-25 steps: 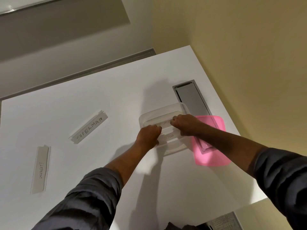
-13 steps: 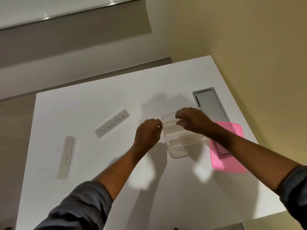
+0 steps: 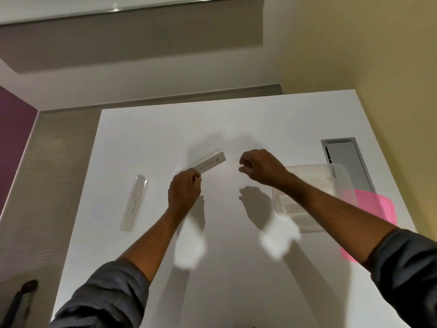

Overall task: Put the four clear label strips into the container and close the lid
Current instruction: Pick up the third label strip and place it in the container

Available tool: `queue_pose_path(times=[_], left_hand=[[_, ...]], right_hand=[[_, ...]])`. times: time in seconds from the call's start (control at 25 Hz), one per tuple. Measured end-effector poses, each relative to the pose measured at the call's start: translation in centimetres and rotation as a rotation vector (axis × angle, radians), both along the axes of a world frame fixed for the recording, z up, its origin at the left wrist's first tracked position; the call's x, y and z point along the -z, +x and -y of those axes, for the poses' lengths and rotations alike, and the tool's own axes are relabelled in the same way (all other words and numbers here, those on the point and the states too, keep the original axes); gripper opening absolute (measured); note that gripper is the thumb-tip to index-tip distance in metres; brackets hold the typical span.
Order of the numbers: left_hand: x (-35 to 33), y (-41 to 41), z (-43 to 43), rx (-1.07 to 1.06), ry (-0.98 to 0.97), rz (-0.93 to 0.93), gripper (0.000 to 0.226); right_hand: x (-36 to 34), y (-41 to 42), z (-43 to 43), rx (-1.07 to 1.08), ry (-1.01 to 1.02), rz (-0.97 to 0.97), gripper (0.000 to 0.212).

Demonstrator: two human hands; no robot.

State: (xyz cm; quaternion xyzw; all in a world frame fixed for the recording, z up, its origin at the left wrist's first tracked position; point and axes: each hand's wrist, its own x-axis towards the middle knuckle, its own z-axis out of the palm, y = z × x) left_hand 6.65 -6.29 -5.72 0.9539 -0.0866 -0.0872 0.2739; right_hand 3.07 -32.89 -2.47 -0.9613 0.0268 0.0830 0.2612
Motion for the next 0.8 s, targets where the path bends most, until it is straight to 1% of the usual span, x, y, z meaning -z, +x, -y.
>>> queue_pose_path(times=[0.2, 0.28, 0.44, 0.56, 0.68, 0.8], left_hand=[[1.5, 2.2, -3.9, -0.126, 0.006, -0.012, 0.010], [2.2, 2.9, -4.8, -0.149, 0.029, -0.035, 0.018], [3.6, 4.2, -5.7, -0.081, 0.073, -0.043, 0.045], [5.0, 5.7, -5.9, -0.018, 0.113, -0.108, 0.054], [5.9, 6.8, -5.8, 0.037, 0.139, -0.162, 0.057], [6.5, 7.3, -5.8, 0.072, 0.142, -0.151, 0.052]], right_hand=[[1.9, 3.3, -2.8, 0.019, 0.027, -0.021, 0.021], [2.7, 4.5, -3.6, -0.005, 0.017, -0.017, 0.024], [4.3, 6.6, -5.1, -0.070, -0.069, -0.016, 0.035], [5.5, 8.0, -6.3, -0.139, -0.153, 0.008, 0.040], [6.5, 9.3, -7.0, -0.225, -0.250, 0.013, 0.037], [7.5, 10.5, -7.4, -0.290, -0.328, -0.022, 0.034]])
